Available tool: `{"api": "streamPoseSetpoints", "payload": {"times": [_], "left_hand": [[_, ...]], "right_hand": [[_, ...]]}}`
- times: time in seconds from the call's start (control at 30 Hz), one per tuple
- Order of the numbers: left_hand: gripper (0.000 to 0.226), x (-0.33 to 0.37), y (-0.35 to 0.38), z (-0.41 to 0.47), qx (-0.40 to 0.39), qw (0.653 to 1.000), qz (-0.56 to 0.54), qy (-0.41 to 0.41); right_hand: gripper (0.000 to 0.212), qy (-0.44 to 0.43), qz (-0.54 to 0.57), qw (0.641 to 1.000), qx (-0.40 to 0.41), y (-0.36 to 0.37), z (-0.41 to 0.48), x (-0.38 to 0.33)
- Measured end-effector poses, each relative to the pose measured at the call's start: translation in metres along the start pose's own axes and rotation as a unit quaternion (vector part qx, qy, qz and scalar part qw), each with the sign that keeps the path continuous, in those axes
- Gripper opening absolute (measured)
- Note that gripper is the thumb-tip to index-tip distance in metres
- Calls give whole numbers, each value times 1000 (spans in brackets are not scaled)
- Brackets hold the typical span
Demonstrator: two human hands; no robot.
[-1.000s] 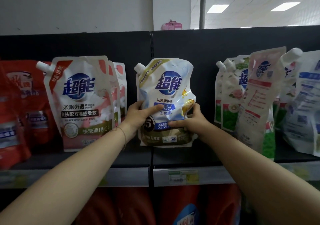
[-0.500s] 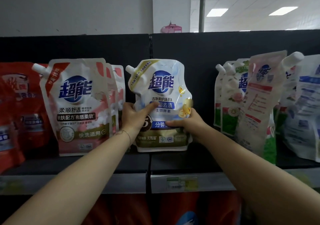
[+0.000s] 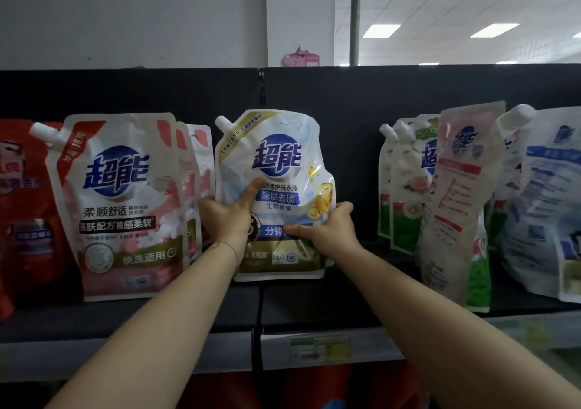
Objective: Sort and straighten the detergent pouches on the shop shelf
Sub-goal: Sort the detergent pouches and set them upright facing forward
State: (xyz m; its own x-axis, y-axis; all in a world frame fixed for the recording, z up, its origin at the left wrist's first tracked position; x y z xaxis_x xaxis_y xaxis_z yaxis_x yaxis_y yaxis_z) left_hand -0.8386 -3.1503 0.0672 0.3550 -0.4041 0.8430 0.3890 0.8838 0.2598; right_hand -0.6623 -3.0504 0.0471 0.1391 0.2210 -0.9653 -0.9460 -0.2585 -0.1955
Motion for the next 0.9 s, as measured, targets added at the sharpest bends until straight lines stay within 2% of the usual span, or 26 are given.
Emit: {"api": "streamPoseSetpoints", "payload": {"times": [0.13, 0.23, 0.3, 0.37, 0.43, 0.57, 0.67, 0.77, 0.83, 0.9], "left_hand": [[83, 5, -4, 7, 12, 996, 70, 50], [79, 23, -11, 2, 31, 975, 134, 172], [69, 34, -14, -9, 24, 953, 172, 248], [52, 43, -12, -26, -9, 917, 207, 340], [39, 46, -5, -42, -68, 881, 227, 410], [27, 52, 12, -68, -178, 840, 205, 470], [24, 58, 27, -86, -257, 821, 164, 482], [21, 60, 43, -104, -311, 821, 142, 458], [21, 56, 59, -118, -357, 827, 141, 411], [25, 50, 76, -135, -421, 835, 136, 328]], "right_hand": [[87, -1, -55, 998, 11, 11, 2, -2], [89, 2, -136, 991, 21, 14, -6, -8], [92, -11, -191, 981, 41, 10, -15, -13], [93, -54, -233, 969, 62, 3, -26, -19], [85, -99, -246, 962, 65, -3, -36, -24], [58, -103, -263, 959, 35, -23, -53, -30], [35, -127, -355, 925, 40, -48, -72, -35], [23, -169, -402, 898, 65, -73, -93, -37], [21, -184, -411, 889, 85, -89, -104, -37], [18, -184, -416, 887, 77, -103, -111, -34]]}}
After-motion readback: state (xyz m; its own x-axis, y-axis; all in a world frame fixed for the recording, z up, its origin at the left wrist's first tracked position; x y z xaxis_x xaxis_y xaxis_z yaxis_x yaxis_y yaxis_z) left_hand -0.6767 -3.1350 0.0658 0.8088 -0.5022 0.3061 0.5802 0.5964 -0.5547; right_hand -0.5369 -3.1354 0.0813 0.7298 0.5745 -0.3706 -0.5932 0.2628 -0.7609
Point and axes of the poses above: each hand's wrist, its own z-axis towards the middle knuckle, its own y-axis out of the palm, x = y × z, the point moved 5 cm from there along z, towards the middle knuckle, and after that the axes turned 8 degrees about y, right-handed, at the moved point
